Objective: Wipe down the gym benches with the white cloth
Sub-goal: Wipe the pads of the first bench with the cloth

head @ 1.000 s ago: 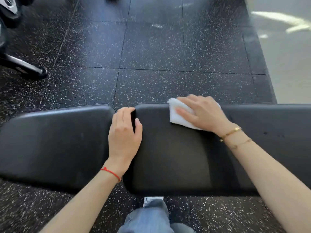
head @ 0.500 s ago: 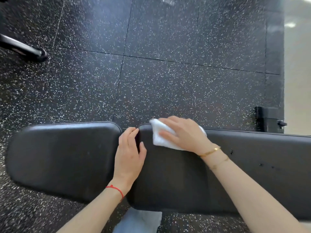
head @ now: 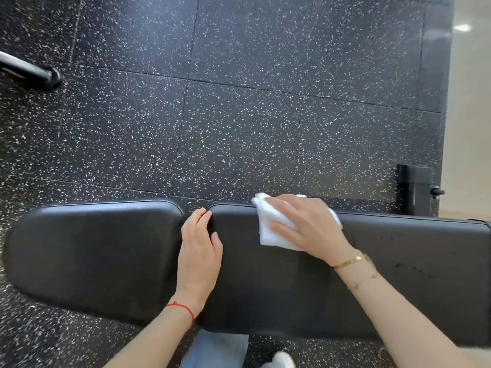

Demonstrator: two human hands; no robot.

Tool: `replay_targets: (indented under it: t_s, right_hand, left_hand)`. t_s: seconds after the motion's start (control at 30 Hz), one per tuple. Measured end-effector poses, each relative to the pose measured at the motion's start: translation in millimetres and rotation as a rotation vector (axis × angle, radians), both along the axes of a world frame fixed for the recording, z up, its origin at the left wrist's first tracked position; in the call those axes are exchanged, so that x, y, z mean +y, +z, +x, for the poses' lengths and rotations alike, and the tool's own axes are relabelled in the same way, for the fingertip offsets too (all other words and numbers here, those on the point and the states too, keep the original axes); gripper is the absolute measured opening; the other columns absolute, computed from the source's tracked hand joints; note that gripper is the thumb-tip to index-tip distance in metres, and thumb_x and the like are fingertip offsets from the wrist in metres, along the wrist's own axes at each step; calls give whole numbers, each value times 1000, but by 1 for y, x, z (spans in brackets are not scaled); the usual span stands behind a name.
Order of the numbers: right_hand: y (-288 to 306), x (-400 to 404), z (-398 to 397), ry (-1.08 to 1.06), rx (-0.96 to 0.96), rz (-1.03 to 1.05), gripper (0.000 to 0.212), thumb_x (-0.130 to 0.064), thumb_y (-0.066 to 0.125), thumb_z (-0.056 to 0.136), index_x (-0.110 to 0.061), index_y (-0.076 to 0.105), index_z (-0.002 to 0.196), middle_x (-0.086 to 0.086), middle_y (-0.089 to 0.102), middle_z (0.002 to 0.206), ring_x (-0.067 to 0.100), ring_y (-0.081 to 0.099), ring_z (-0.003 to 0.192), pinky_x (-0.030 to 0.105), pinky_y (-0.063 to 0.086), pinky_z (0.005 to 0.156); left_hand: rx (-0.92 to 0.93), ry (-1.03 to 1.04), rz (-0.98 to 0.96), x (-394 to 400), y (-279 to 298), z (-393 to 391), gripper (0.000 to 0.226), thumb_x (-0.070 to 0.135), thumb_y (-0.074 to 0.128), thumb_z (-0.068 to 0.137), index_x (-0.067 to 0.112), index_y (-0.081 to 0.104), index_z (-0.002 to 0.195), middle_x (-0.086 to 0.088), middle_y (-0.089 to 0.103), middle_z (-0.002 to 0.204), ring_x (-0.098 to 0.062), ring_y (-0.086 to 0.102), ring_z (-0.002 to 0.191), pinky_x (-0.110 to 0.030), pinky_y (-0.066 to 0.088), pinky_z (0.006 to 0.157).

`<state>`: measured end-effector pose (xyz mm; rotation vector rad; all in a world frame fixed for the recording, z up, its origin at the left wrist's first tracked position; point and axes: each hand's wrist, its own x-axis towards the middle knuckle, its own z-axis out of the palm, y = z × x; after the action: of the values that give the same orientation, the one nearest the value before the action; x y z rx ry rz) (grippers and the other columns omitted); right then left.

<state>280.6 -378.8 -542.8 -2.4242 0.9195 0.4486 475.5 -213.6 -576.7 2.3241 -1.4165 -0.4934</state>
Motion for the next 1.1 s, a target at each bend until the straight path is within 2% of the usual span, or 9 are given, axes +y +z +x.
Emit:
replay_targets:
  t_s: [0.13,0.3,0.47,0.6,0.73,0.83,0.97,1.03,1.1]
  right_hand:
    - [-3,3,3,-101,11,-55,59,-60,19,97,-34,51,140,-4,63,116,27,63,93,43,44,79]
    - [-8,21,28,12,0,-107,58,-61,16,101,-36,31,151,-6,51,138,24,57,109,44,41,88]
    - [-12,11,-36,-39,-150,-230,50,-55,41,100,-30,50,142,-4,61,128,26,60,100,43,46,81]
    - [-14,15,-22,-182,-84,-270,49,-57,32,99,-31,59,130,-4,65,108,27,62,87,42,43,78]
    - [-20,32,25,-78,-89,-211,55,-59,23,102,-33,43,144,-3,59,124,26,59,97,44,40,86]
    - [-25,27,-5,-65,-209,-288,51,-56,30,104,-31,45,145,-3,58,131,26,58,100,44,44,86]
    - [-25,12,-63,-210,-182,-407,43,-49,33,103,-28,64,124,-4,66,106,26,62,88,41,45,79]
    - [-23,10,-52,-298,-116,-404,42,-46,32,100,-27,69,106,-2,64,89,29,61,76,41,43,72]
    - [-21,12,-23,-286,-126,-361,38,-46,38,95,-26,70,99,0,65,85,30,61,70,41,44,68]
  left_hand:
    - [-56,-42,55,-1,5,-1,40,12,46,98,0,46,136,-15,45,140,-31,46,129,-43,43,110]
    - [-68,-47,125,-4,8,-13,54,18,48,96,4,36,146,-15,36,150,-32,37,138,-48,36,115]
    - [-90,-5,192,-3,10,-33,60,25,35,100,9,17,155,-13,17,162,-31,17,150,-50,22,122]
    - [-124,-24,229,-3,9,-47,61,26,32,100,9,15,156,-19,6,164,-37,6,152,-56,16,122]
    - [-149,-21,235,-2,4,-49,60,24,29,100,7,15,156,-22,5,164,-39,6,152,-59,17,121]
    - [-156,-19,222,-1,1,-48,61,24,29,100,8,13,156,-20,5,164,-38,6,152,-57,15,122]
    - [-187,-15,225,-3,2,-49,62,25,29,100,9,12,157,-18,4,164,-35,4,153,-55,12,123]
    - [-216,-45,231,-4,2,-50,62,25,30,99,8,13,157,-17,6,165,-34,4,153,-56,11,123]
    - [-230,-88,230,-7,2,-55,62,27,31,98,9,17,156,-16,8,165,-36,3,153,-57,8,123]
